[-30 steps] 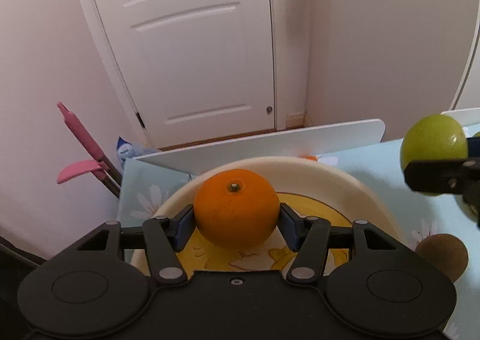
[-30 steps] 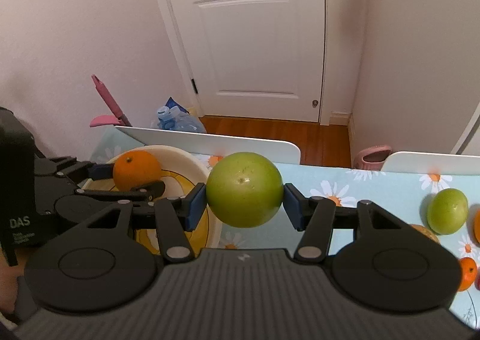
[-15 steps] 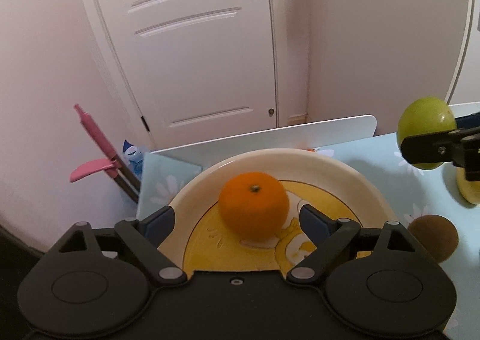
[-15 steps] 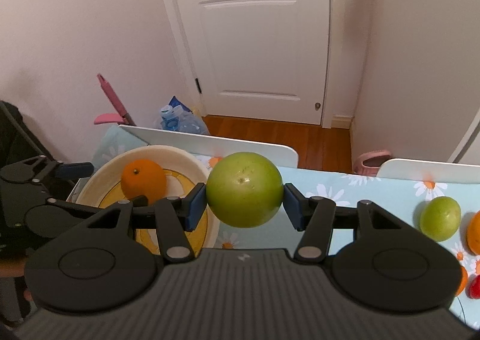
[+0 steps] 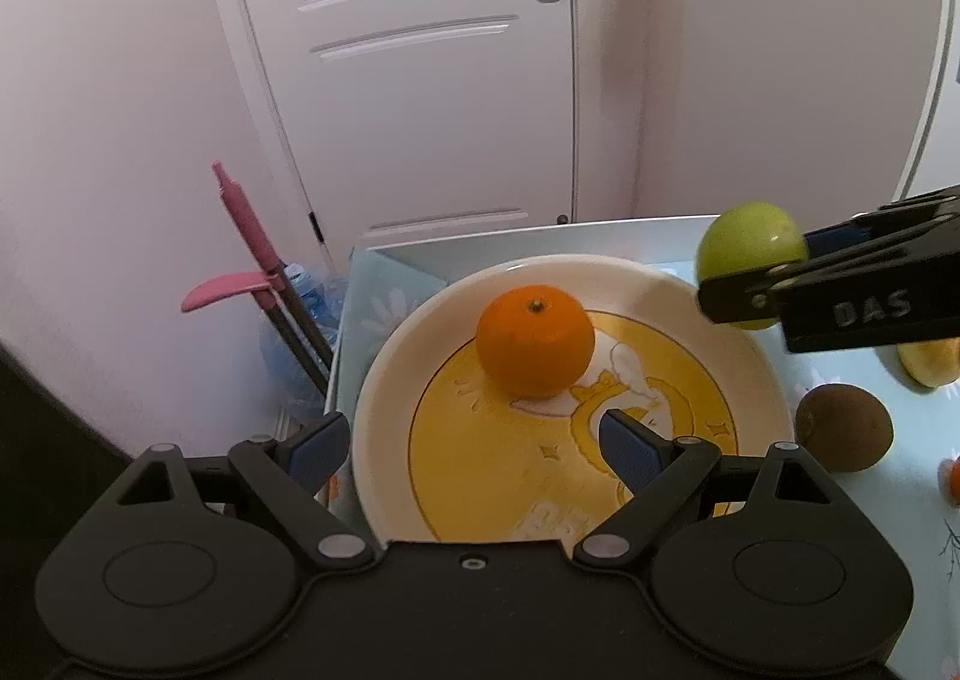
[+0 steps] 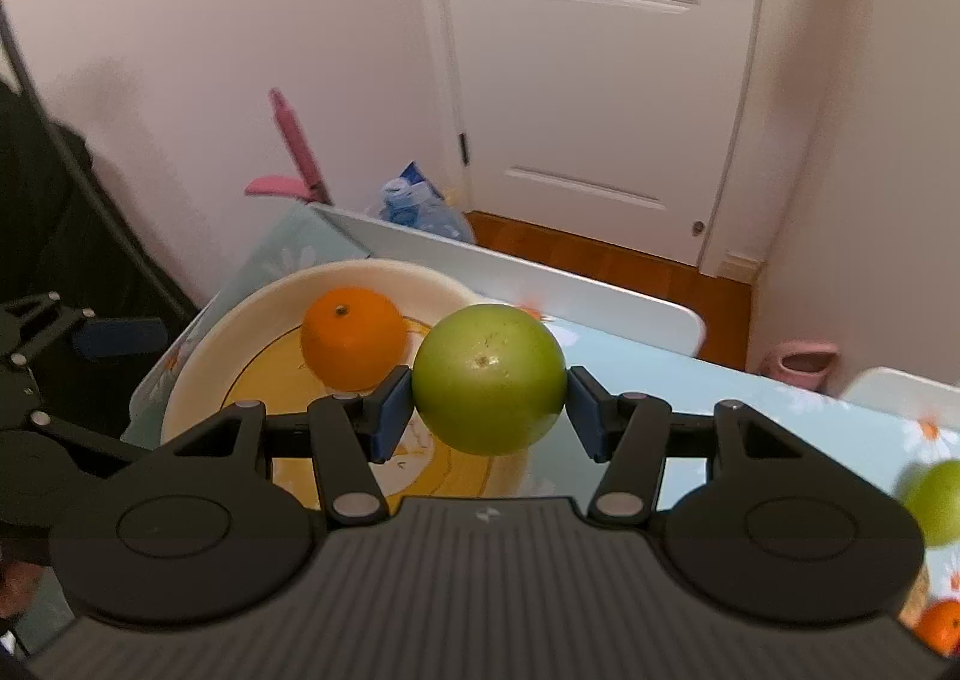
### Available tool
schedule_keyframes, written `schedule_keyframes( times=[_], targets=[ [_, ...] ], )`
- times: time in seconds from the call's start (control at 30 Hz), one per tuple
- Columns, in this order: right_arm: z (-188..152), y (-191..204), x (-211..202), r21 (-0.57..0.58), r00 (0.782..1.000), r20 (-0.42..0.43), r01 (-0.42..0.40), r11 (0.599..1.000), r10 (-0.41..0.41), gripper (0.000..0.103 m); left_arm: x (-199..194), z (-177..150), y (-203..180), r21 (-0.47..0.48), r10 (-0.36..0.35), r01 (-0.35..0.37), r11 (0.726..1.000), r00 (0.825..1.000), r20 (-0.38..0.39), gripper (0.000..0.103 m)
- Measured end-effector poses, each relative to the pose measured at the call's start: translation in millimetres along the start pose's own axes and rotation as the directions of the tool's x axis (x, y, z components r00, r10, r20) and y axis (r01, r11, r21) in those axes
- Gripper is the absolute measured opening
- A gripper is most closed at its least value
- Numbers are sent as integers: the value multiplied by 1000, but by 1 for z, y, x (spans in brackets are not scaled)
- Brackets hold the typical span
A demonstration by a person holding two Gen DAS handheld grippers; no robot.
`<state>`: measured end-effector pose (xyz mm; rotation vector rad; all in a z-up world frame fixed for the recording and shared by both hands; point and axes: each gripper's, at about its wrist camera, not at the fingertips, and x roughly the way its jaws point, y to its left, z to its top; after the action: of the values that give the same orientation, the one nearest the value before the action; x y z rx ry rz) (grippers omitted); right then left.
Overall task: Organize fruits
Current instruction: 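Release the orange into the bowl with the left gripper while the right gripper releases the green apple beside it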
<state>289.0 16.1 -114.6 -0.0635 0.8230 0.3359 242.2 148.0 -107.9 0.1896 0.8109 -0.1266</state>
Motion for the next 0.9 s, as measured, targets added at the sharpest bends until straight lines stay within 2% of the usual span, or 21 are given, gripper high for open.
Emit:
schedule_keyframes(
  times=[0.13, 0.37, 0.43, 0.47, 0.5, 0.57, 0.9],
  targets=[
    [-3, 12, 16, -68, 1000, -14, -24, 997, 23, 70, -3, -5, 5, -14, 2, -2, 1000, 1000, -6, 93],
    [-7, 17, 31, -97, 998, -25, -63, 993, 61, 71, -3, -7, 8, -25, 14, -14, 1000, 1000, -11, 93],
    [-7, 17, 27, -100, 998, 11, -64, 993, 65, 80, -2, -6, 7, -27, 15, -15, 1000, 1000, -12, 93],
    [-7, 17, 24, -101, 997, 29, -63, 993, 67, 94, -1, -5, 7, -26, 15, -15, 1000, 1000, -12, 93],
    [-6, 16, 20, -98, 997, 46, -58, 993, 62, 103, -1, -5, 6, -24, 15, -15, 1000, 1000, -12, 93],
    [-5, 14, 16, -90, 996, 70, -52, 995, 59, 103, -1, -4, 6, -20, 15, -15, 1000, 1000, -12, 93],
    [-7, 0, -18, -38, 998, 62, -20, 999, 23, 103, -15, 1, 2, -31, 17, -17, 999, 1000, -1, 93]
  ],
)
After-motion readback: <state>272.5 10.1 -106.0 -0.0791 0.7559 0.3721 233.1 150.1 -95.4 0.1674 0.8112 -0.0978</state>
